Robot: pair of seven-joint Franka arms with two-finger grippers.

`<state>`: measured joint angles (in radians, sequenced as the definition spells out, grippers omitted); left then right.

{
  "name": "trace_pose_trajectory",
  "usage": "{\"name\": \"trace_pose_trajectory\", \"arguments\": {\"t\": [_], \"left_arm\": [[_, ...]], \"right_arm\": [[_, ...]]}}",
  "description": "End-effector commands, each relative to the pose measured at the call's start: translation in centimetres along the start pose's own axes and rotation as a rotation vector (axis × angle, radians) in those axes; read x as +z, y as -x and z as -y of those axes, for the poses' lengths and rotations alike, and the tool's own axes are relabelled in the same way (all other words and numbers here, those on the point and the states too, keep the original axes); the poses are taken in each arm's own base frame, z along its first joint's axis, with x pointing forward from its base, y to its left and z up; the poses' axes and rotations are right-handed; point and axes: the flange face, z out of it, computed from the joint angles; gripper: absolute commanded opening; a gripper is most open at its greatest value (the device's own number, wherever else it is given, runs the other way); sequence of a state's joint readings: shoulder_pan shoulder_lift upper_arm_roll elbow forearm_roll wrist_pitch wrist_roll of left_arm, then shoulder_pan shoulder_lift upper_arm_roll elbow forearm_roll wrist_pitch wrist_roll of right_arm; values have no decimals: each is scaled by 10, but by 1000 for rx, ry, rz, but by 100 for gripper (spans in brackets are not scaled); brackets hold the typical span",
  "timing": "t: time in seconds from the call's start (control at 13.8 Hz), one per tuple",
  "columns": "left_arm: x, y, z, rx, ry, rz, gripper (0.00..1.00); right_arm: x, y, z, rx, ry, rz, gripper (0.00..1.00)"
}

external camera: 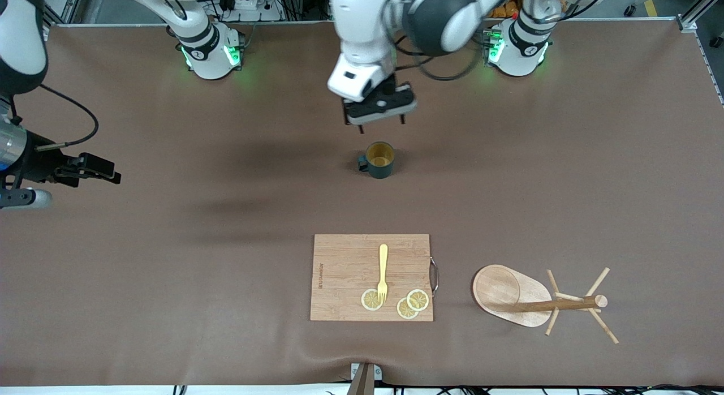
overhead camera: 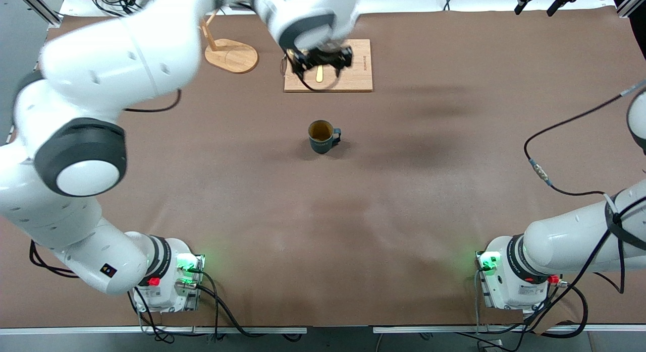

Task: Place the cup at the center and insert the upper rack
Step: 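Lower the open left gripper over the mug's handle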

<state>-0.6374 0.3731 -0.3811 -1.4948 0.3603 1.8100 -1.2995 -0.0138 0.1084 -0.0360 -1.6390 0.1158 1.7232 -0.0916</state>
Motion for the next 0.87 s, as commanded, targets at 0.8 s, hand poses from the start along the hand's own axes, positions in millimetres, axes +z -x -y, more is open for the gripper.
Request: {"name": "trace_pose_trajectory", "arguments": {"t": [0.8], "left_arm": [[180,162,-111,-96,16,-444,100]], "right_arm": [[-52,-5,-3,2,117,-29,100]]}}
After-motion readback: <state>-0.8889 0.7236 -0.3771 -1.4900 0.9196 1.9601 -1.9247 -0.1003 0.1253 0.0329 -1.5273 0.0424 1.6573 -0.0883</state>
